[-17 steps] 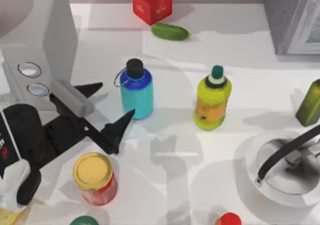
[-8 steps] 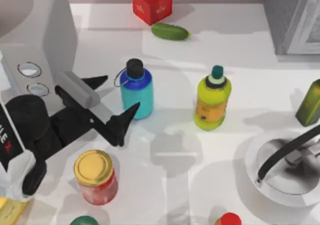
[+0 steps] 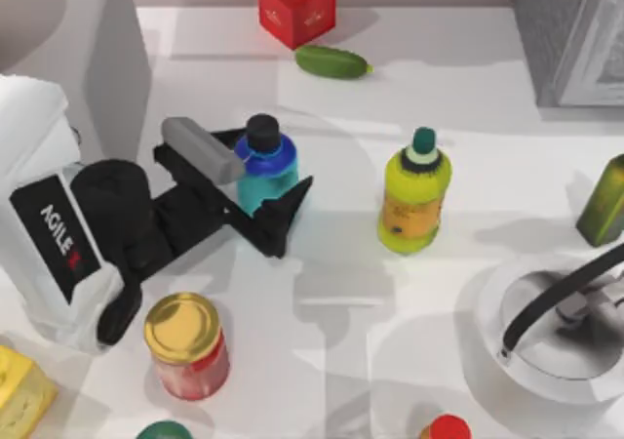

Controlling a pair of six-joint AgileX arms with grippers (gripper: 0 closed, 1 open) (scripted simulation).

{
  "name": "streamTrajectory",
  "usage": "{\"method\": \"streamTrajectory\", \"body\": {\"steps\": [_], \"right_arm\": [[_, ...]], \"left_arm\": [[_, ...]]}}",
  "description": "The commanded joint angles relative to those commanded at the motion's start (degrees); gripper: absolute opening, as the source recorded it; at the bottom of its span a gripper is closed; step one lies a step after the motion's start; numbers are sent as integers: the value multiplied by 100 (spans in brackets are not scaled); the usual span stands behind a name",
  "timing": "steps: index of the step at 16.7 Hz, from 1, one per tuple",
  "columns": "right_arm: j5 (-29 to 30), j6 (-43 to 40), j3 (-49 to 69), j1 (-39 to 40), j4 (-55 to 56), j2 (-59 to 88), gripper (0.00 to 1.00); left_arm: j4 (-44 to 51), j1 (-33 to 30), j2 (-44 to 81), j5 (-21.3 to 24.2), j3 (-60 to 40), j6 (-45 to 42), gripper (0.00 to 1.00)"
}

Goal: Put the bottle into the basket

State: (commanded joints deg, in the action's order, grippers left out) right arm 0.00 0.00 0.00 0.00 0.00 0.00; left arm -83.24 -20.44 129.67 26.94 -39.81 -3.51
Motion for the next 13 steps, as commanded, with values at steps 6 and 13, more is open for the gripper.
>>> {"method": "streamTrajectory", "body": {"steps": [6, 13], "right_arm": [[0, 0, 0, 0, 0, 0, 100], [0, 0, 0, 0, 0, 0, 100]], "left_arm": [[-17, -45, 47, -40, -35, 5, 92], [-17, -45, 47, -40, -35, 5, 40]]}}
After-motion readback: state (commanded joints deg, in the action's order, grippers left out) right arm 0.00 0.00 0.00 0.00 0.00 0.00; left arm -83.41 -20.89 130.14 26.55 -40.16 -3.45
